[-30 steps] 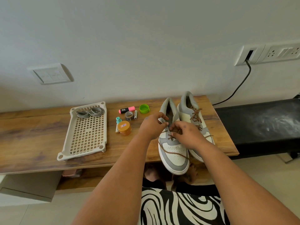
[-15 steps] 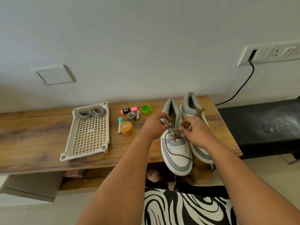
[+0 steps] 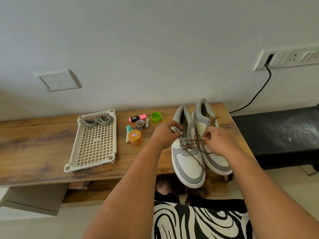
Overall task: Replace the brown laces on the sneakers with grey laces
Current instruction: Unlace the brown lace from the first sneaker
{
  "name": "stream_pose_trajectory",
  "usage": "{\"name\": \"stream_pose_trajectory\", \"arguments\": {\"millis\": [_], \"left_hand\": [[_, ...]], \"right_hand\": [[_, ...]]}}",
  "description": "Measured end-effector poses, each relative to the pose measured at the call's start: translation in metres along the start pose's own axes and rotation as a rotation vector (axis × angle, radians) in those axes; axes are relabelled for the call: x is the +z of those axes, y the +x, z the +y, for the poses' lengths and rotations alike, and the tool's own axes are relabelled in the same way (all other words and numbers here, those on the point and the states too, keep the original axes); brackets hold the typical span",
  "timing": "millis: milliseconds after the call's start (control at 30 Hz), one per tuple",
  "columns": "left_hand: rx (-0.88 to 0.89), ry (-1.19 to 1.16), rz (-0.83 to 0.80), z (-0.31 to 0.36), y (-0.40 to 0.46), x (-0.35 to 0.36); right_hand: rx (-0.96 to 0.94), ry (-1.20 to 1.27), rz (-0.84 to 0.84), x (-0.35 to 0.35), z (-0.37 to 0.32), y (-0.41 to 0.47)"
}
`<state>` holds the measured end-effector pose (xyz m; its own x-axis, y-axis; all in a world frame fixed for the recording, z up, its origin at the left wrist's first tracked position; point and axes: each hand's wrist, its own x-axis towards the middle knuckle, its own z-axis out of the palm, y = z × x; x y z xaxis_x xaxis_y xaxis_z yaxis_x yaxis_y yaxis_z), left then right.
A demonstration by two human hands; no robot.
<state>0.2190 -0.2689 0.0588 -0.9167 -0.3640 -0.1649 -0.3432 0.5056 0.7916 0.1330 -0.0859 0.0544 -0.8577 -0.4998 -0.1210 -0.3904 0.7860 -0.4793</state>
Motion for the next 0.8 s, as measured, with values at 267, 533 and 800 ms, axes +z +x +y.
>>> {"name": "stream_pose_trajectory", "arguments": {"millis": [267,533,800], "left_hand": [[0.016,-0.001,0.014,-0.003,0.001,0.001],[0.018,-0.004,0.011,-0.004,0.003,0.002],[0.008,-0.019,0.014,-0.005,0.003,0.002]], "right_hand": [[-0.284,0.040,0.078,0.015,-0.025,-0.010],[-0.213,-0.021,0.040,0.015,-0.013,-0.002],[-0.212,0.038,0.018,0.027,-0.020,-0.004]]}}
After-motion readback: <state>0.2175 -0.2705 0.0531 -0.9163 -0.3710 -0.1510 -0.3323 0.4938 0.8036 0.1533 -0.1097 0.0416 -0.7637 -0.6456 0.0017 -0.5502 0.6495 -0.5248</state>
